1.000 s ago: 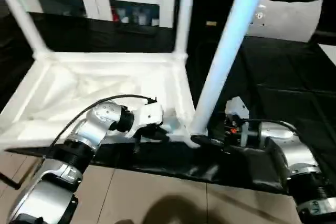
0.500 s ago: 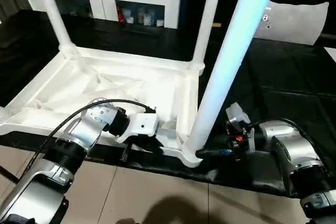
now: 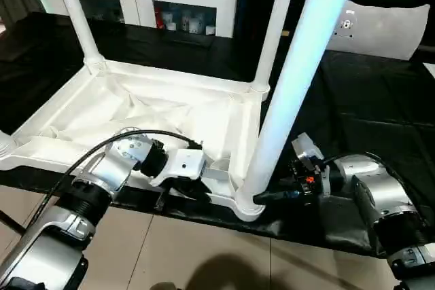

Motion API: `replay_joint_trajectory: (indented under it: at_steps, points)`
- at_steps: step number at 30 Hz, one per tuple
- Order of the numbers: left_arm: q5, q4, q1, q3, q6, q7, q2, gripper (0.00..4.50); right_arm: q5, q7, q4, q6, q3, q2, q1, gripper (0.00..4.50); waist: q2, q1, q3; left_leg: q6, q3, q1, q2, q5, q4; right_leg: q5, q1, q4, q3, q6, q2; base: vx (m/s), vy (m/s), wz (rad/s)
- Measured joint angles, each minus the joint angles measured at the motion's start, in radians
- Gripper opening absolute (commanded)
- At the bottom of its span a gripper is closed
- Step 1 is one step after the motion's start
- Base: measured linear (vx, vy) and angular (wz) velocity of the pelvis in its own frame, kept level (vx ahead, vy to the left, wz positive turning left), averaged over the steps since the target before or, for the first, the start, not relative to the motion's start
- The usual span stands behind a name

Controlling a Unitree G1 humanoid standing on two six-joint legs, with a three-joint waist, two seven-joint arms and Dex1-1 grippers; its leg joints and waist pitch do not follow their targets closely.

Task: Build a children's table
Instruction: Rotate leg to tighten

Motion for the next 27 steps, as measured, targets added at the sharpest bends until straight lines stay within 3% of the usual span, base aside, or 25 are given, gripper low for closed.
replay_joint_trajectory:
  at_steps: [7,12,20,25,27]
  points:
    - [-0.004,0.008,0.004,0.042,0.131,0.054,-0.018,0.00,-0.002,-0.146,-0.058,0.095,-0.026,0.042,0.030,1.93,0.009,-0.006,-0.005,-0.002,0.000,0.001,0.000,0.001,0.000,-0.001,0.002,0.002,0.000,0.002,0.000,0.000,0.000,0.00]
    - [0.021,0.025,-0.004,0.071,0.235,0.176,-0.048,0.00,-0.025,-0.366,-0.088,0.160,-0.079,0.111,0.044,1.92,0.012,-0.046,-0.007,-0.002,0.000,0.013,0.000,0.002,0.001,-0.002,0.008,0.000,0.000,0.003,0.000,0.000,0.000,0.00]
    - [0.069,0.032,-0.028,0.143,0.455,0.467,-0.178,0.00,-0.120,-0.876,-0.115,0.234,-0.178,0.313,0.015,1.91,0.015,-0.104,-0.009,-0.002,-0.001,0.014,-0.002,0.001,0.001,-0.002,0.010,-0.009,-0.001,0.003,0.000,0.000,0.000,0.00]
    - [0.075,0.042,-0.037,0.160,0.488,0.598,-0.254,0.00,-0.164,-1.077,-0.102,0.226,-0.204,0.378,-0.014,1.91,0.015,-0.105,-0.009,0.000,-0.002,0.010,-0.002,0.000,-0.001,-0.001,0.007,-0.008,0.000,0.003,0.000,0.000,0.000,0.00]
    - [0.075,0.041,-0.037,0.161,0.493,0.609,-0.262,0.00,-0.167,-1.104,-0.097,0.206,-0.207,0.389,-0.015,2.47,0.015,-0.099,-0.009,-0.001,-0.002,0.010,-0.002,0.000,-0.005,0.000,0.005,-0.007,-0.001,0.003,0.000,0.000,0.000,0.00]
